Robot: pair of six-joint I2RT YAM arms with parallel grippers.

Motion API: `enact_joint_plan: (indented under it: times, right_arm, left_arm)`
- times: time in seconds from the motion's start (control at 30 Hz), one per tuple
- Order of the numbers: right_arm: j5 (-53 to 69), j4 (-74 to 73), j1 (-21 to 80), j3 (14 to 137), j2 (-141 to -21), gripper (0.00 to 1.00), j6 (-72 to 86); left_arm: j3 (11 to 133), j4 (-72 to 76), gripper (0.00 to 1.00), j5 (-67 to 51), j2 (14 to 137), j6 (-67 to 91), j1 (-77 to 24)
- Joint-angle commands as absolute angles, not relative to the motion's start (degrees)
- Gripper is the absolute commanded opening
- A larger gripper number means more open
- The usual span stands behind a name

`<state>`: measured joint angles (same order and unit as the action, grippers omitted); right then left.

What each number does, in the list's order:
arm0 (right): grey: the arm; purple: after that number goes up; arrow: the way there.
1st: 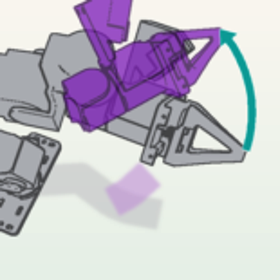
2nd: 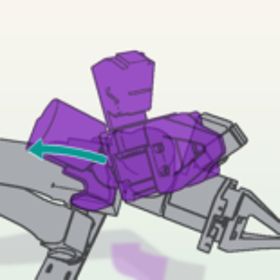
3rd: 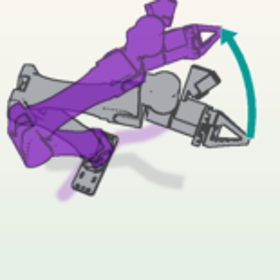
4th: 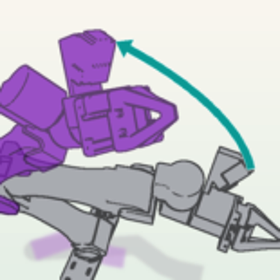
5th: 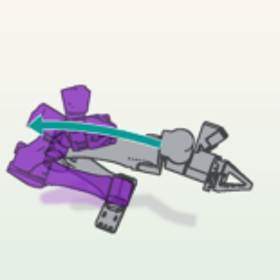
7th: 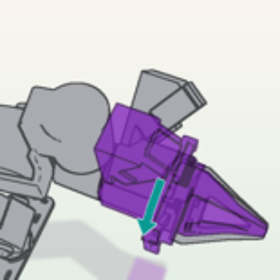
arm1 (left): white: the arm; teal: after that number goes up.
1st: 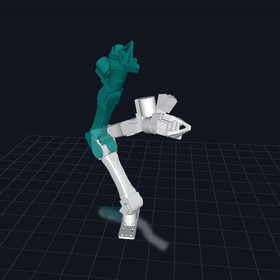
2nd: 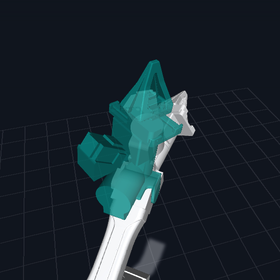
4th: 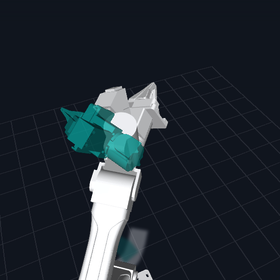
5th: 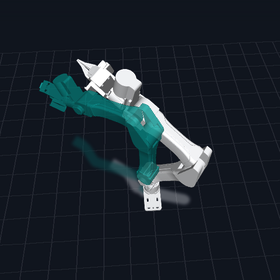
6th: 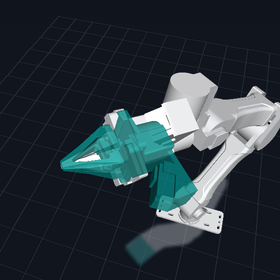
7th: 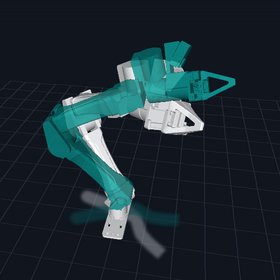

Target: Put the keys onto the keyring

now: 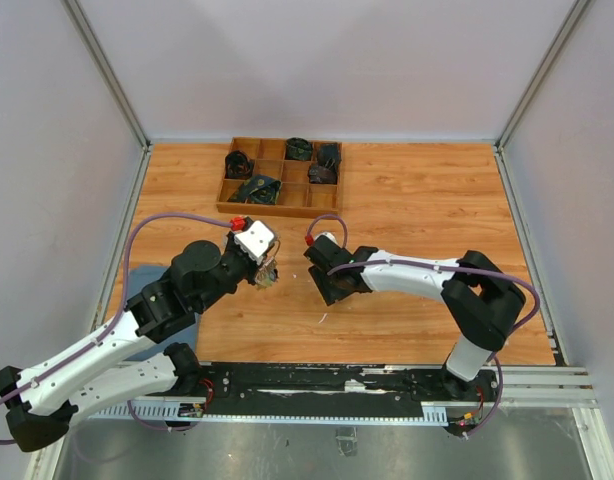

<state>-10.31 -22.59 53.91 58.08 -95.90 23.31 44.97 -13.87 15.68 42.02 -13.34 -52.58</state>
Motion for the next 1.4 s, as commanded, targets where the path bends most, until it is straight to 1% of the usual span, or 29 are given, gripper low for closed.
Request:
enact_joint_plan:
  times: [0.0,0.2,0.5,0.6,0.8,0.9,1.17,1.23,1.37]
  right_arm:
    - [-14.35,-26.47,54.93,59.92,-98.36,0.5,24.66]
    - [-12.74,-26.53,54.93,60.02,-100.36,0.42,24.44]
    - [-12.69,-26.83,54.76,58.47,-99.54,0.1,24.66]
    - [-12.59,-26.37,54.58,57.55,-98.0,0.01,23.95]
    - [-9.67,-24.25,54.2,56.13,-93.22,0.01,20.76]
    - [-5.23,-23.03,53.16,55.54,-90.15,0.01,19.63]
    - [16.99,-14.96,47.63,52.05,-84.97,0.01,21.29]
    - [21.81,-12.4,45.62,50.3,-83.92,0.01,23.13]
    - [36.49,-3.49,39.97,44.79,-83.32,0.01,29.52]
  left_arm:
    - [45.75,-12.39,0.0,16.15,40.75,-12.87,-52.03]
    - [45.44,-12.26,0.0,16.13,40.69,-13.11,-51.95]
    - [45.66,-12.37,0.0,15.67,40.61,-13.33,-51.96]
    - [45.63,-12.39,0.0,15.47,40.61,-13.4,-51.98]
    - [46.09,-12.23,0.01,15.04,41.08,-13.52,-51.95]
    - [46.29,-12.13,0.01,14.95,41.26,-13.59,-52.01]
    - [46.84,-12.13,0.01,14.77,41.83,-13.64,-51.99]
    - [46.97,-12.13,0.01,14.6,42.03,-13.57,-52.01]
    - [47.02,-11.87,0.01,14.29,42.48,-13.46,-51.95]
